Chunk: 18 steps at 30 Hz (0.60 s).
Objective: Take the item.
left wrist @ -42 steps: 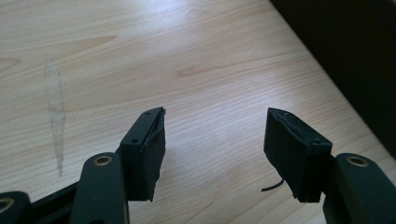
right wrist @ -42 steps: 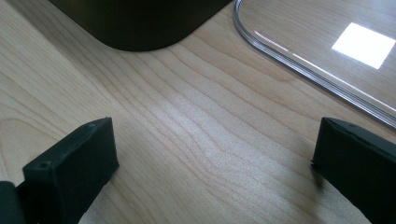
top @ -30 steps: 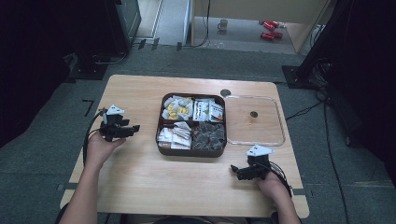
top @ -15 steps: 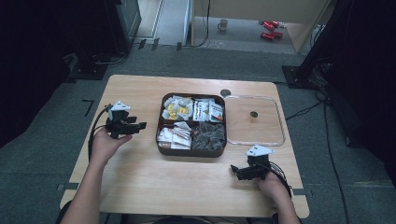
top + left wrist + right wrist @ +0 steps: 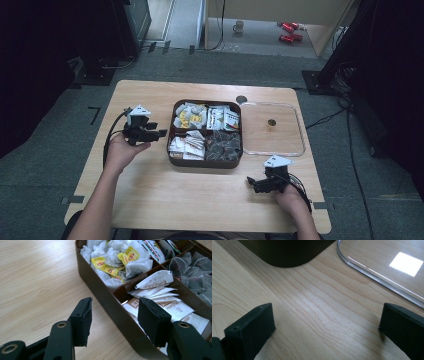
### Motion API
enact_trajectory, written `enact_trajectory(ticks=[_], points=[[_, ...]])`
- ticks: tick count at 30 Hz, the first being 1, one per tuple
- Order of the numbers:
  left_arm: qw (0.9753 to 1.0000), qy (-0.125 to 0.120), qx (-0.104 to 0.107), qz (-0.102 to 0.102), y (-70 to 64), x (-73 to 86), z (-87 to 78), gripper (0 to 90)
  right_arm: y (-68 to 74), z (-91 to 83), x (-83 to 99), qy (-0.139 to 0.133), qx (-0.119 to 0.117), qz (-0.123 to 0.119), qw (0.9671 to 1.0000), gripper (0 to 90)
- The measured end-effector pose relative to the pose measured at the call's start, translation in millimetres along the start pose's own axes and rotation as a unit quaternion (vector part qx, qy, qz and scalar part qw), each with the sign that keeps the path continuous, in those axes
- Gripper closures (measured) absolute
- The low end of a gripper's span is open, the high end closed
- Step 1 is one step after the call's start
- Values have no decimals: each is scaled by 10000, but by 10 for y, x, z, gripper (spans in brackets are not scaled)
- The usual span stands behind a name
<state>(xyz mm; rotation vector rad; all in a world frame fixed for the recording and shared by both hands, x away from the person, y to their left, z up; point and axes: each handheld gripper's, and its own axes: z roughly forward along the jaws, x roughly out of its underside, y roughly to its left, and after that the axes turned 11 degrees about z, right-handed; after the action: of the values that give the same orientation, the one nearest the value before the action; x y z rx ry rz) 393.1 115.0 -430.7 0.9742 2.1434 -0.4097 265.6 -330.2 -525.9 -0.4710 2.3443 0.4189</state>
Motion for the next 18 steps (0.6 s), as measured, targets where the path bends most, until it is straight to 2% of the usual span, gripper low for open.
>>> enact_trajectory(ticks=[13,18], points=[[9997,52,185,174,-90,-136,132,449,9,3,0,-23,116,113,9999,0],[9994,66,244,241,-137,-187,185,451,4,-43,47,-58,244,241,9994,0]])
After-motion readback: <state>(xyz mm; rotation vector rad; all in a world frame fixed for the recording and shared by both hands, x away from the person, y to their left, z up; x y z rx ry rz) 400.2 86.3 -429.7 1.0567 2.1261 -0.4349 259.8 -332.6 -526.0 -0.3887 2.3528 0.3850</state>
